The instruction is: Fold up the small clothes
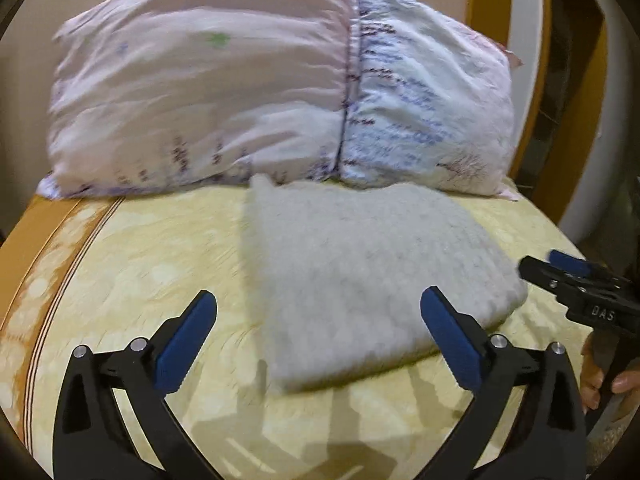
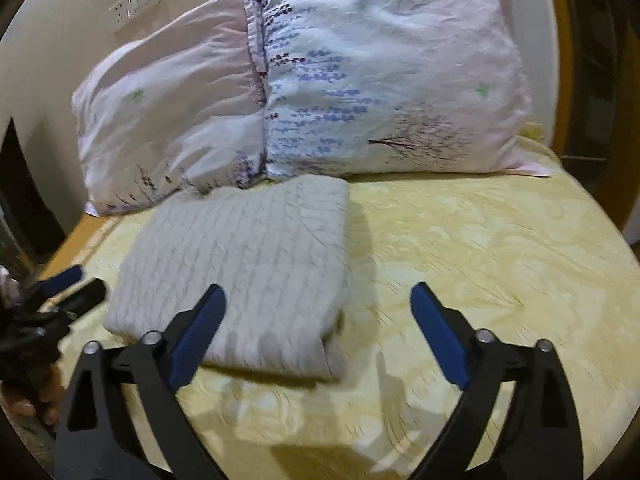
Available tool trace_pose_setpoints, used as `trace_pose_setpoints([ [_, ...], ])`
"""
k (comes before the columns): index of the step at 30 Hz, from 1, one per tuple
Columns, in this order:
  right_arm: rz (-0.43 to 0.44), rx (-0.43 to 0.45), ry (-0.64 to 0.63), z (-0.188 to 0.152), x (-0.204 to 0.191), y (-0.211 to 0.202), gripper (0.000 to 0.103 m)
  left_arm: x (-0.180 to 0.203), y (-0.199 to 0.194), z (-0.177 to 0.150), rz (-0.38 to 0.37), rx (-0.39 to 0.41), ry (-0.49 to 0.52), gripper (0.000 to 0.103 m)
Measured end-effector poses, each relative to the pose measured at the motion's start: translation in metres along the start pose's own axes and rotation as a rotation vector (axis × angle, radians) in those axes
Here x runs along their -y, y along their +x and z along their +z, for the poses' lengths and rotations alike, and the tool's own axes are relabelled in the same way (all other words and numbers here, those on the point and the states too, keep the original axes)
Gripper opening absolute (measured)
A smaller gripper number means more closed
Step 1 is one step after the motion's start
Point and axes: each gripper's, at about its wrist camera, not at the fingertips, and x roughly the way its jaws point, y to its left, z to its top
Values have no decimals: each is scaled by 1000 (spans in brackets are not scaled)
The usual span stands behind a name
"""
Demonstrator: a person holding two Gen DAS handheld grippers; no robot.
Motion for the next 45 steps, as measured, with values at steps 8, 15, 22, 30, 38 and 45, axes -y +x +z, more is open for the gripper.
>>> trace_pose_setpoints([
  [8, -23, -73, -69, -37, -25, -1, 101, 6, 8, -33, 145, -153, 6, 102],
  [15, -89, -208, -104, -51, -40, 25, 101, 16, 29, -44, 204, -270, 58, 102],
  [22, -71, -244, -64, -56, -38, 33, 101, 7, 32, -45, 158, -294, 18, 102],
  [30, -64, -239, -60, -56, -39, 33, 101, 7, 31, -47, 151, -288, 26, 102],
  [38, -65, -241, -60, -55, -38, 33, 101, 6, 32, -46, 151, -288, 27, 102],
  [45, -63, -241, -61, -55, -38, 33, 101, 6, 31, -46, 151, -288, 27, 102],
])
